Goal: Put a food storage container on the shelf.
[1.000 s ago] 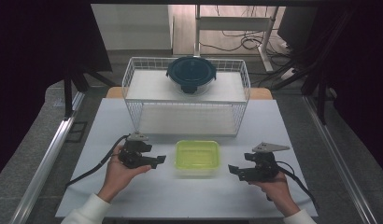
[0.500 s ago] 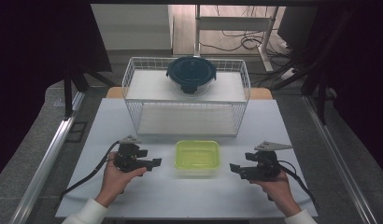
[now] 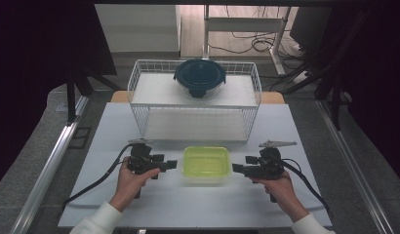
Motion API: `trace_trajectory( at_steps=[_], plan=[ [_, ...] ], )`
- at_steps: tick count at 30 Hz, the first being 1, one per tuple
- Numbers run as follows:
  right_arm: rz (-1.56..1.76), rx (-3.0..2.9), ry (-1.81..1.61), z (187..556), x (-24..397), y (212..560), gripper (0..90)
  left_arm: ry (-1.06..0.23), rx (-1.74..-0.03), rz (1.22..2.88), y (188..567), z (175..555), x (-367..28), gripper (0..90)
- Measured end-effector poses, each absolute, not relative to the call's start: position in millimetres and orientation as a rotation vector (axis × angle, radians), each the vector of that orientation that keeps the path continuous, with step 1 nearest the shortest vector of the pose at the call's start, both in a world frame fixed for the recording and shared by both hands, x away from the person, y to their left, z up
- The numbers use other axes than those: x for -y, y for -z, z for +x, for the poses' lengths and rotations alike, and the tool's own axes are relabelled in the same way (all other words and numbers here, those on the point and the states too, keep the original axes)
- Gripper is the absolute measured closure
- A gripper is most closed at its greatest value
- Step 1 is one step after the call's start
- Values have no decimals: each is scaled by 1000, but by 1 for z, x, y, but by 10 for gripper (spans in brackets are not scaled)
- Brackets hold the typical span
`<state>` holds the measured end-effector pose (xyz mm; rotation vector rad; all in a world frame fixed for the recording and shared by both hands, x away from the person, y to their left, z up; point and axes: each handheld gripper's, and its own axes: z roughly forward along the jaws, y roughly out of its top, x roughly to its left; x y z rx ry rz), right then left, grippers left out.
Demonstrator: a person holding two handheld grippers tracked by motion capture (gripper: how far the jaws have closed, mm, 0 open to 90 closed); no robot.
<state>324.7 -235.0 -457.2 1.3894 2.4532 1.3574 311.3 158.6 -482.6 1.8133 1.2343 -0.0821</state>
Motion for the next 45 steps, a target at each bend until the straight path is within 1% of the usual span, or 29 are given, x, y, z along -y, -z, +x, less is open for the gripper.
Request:
trace_trajectory(
  at_steps=[6,10,13,20,23,29,33,35,39,43,45],
  plan=[
    [1429,-2438,-1363,339,228,458,276,147,-1244,1792,490,324,-156,294],
    [1454,-2443,-1366,345,220,459,281,178,-1258,1779,495,329,-154,294],
    [1510,-2439,-1367,351,218,464,292,229,-1278,1738,499,334,-152,297],
    [1554,-2497,-1326,362,210,481,334,285,-1294,1736,511,339,-144,318],
    [1570,-2500,-1314,364,207,486,345,346,-1302,1695,516,344,-141,333],
    [1585,-2520,-1308,365,205,493,402,395,-1285,1684,524,349,-137,396],
    [1614,-2503,-1324,366,204,496,452,419,-1275,1700,527,349,-135,471],
    [1647,-2495,-1366,367,206,497,492,427,-1262,1708,528,349,-135,507],
    [1729,-2497,-1413,369,213,504,596,477,-1262,1694,531,350,-134,616],
    [1790,-2504,-1464,369,217,507,695,486,-1284,1693,533,351,-134,704],
    [1774,-2510,-1457,368,218,506,710,497,-1284,1689,532,350,-134,725]
  ],
)
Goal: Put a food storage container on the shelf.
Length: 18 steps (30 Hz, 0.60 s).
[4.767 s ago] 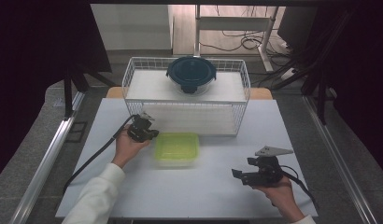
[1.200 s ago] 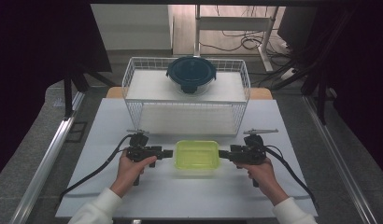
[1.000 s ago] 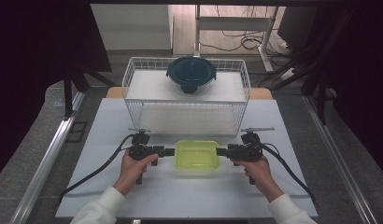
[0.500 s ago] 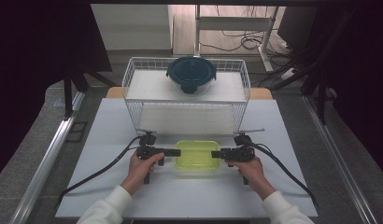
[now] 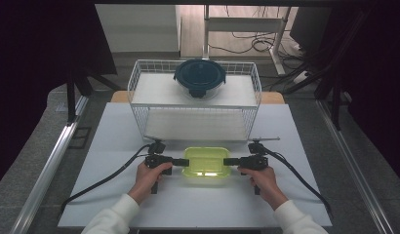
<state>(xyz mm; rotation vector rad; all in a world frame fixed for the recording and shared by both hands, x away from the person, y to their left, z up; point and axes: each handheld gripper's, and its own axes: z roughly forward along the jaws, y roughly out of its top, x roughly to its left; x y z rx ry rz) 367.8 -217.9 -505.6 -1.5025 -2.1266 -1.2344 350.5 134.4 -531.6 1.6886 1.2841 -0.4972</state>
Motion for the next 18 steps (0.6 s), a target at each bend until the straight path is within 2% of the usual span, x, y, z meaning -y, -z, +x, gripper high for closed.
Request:
trace_trajectory(
  at_steps=[6,15,18],
  plan=[
    [-1513,2122,1283,364,221,496,774,488,-1265,1659,524,346,-135,790],
    [-1480,2130,1350,355,223,485,777,454,-1229,1650,512,339,-137,797],
    [-1451,2198,1387,349,219,472,777,414,-1222,1639,503,333,-140,801]
  ],
)
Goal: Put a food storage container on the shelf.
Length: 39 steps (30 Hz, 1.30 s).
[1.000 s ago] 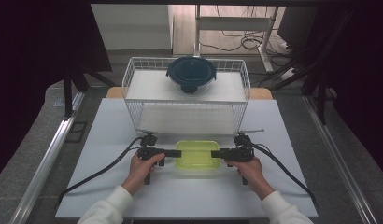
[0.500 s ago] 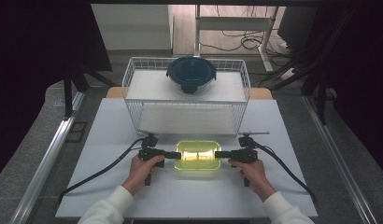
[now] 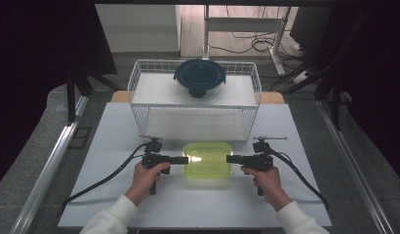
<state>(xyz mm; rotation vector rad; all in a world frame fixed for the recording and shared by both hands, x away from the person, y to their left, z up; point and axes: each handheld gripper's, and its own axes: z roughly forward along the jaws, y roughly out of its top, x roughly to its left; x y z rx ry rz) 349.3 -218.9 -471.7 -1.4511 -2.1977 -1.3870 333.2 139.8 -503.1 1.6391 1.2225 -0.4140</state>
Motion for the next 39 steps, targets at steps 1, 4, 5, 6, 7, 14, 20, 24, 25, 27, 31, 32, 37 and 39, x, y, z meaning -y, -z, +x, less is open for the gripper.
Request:
trace_trajectory(
  at_steps=[1,4,5,6,7,14,20,24,25,27,31,32,37,39],
  plan=[
    [-1435,2197,1406,348,218,467,776,410,-1209,1633,499,332,-142,801],
    [-1397,2223,1453,343,216,455,776,393,-1178,1615,487,326,-146,799],
    [-1387,2224,1464,342,215,452,776,383,-1169,1618,484,325,-147,798],
    [-1376,2233,1472,341,215,448,777,356,-1164,1631,480,322,-146,798],
    [-1370,2240,1479,339,214,445,778,330,-1159,1640,475,320,-146,799],
    [-1326,2274,1545,334,213,429,780,286,-1127,1643,459,316,-147,799],
    [-1299,2296,1584,330,213,418,780,255,-1096,1642,445,313,-148,798],
    [-1273,2307,1613,328,212,408,779,241,-1082,1634,437,312,-150,799],
    [-1268,2309,1619,328,212,405,779,241,-1079,1630,435,312,-150,799],
    [-1256,2315,1630,329,211,401,779,233,-1073,1632,431,313,-151,799],
    [-1248,2320,1642,330,209,395,779,224,-1071,1631,424,314,-153,798],
    [-1242,2321,1649,331,209,394,779,228,-1069,1632,424,314,-154,798],
    [-1230,2328,1654,331,206,389,779,230,-1069,1626,418,313,-157,798],
    [-1223,2330,1658,331,206,386,779,220,-1066,1624,414,312,-157,798]
  ],
)
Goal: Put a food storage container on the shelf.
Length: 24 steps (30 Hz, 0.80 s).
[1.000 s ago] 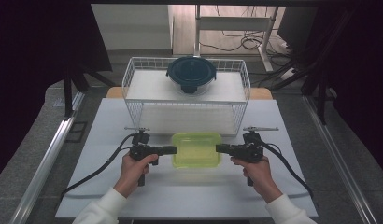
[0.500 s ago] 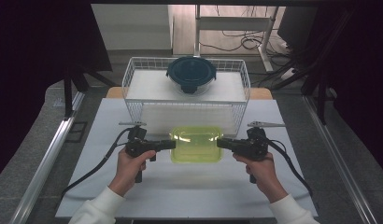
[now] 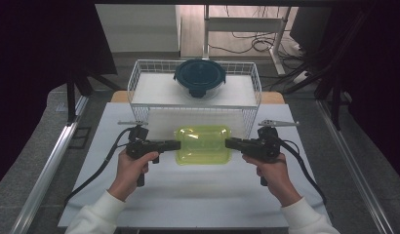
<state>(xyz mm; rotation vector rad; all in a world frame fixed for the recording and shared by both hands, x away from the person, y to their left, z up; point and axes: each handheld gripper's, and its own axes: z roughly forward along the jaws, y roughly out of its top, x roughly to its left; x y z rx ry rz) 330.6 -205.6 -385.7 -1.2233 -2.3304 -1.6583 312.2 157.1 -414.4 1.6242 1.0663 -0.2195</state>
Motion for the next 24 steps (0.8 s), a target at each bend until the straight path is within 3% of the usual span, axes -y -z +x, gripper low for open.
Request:
trace_trajectory(
  at_steps=[24],
  plan=[
    [-1170,2359,1747,334,200,341,785,141,-1015,1624,364,313,-163,795]
  ],
)
